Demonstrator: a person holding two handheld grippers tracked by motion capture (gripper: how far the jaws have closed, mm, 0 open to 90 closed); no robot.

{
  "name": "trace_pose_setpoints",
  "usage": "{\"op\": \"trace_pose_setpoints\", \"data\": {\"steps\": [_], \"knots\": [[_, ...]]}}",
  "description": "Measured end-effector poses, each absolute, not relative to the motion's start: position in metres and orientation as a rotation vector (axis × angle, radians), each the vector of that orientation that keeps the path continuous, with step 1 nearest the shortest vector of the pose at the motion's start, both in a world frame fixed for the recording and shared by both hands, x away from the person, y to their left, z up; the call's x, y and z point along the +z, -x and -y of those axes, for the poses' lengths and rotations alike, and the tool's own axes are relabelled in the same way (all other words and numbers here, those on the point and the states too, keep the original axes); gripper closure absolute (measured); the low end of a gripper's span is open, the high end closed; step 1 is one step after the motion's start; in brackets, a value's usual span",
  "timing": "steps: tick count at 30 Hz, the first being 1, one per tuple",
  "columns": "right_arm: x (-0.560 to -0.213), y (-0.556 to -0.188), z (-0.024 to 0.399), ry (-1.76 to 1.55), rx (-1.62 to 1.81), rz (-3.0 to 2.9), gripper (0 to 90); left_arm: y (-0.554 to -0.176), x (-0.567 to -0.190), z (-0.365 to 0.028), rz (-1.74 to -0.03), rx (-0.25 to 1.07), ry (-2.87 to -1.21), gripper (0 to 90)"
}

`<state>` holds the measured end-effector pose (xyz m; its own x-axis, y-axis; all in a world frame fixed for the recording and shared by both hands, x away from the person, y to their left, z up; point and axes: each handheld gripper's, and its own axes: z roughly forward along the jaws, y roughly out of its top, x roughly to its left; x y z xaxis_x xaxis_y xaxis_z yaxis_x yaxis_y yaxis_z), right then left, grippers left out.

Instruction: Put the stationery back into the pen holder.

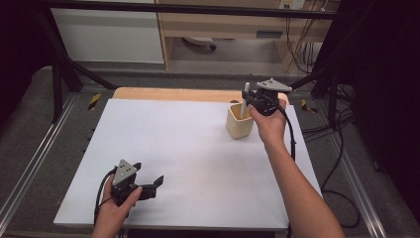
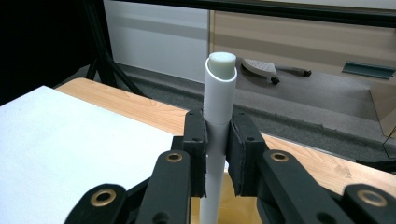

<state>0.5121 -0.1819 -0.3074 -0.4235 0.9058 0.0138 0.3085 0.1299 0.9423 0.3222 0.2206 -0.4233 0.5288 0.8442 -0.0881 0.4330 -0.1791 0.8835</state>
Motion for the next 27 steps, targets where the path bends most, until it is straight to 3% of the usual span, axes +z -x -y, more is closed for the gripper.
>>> {"op": "trace_pose_setpoints", "data": {"steps": [27], "knots": [[-0.325, -0.519, 0.179, -1.220, 1.236, -1.874, 78.4, -0.322, -0.424, -0.221, -1.059, 0.530, -1.808, 6.3]]}}
